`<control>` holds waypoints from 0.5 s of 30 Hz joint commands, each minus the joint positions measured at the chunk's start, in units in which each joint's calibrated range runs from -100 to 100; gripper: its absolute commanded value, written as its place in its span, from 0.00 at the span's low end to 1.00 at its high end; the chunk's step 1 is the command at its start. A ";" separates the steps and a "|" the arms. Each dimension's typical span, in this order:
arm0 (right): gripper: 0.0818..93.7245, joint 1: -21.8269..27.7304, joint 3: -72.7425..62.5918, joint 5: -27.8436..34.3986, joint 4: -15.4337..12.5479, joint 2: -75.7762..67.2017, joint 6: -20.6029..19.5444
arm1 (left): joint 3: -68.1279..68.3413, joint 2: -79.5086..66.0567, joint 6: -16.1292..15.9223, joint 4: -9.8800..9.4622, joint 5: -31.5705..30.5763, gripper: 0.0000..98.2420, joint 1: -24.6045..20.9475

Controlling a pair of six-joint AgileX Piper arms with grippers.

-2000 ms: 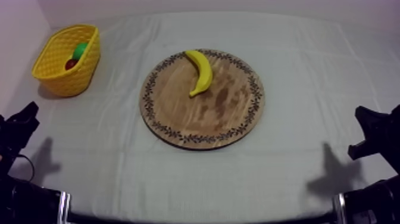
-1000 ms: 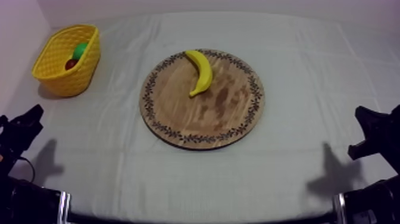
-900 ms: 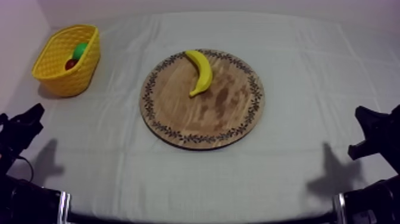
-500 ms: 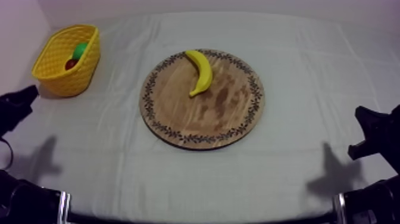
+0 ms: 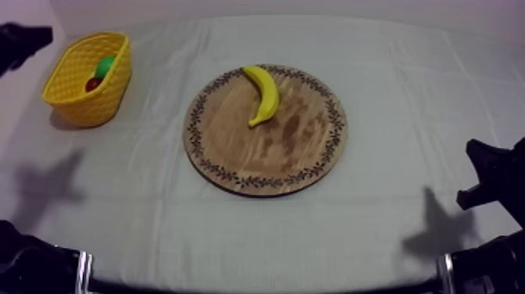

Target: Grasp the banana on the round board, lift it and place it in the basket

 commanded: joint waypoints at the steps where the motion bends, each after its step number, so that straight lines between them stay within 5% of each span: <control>1: 0.00 0.01 -0.03 -0.01 -0.03 0.00 -0.01 | -8.52 8.40 0.33 -0.57 0.97 0.00 1.93; 15: 0.00 0.01 -0.03 -0.01 -0.03 0.00 -0.01 | -25.73 31.57 3.22 -1.48 7.97 0.01 11.06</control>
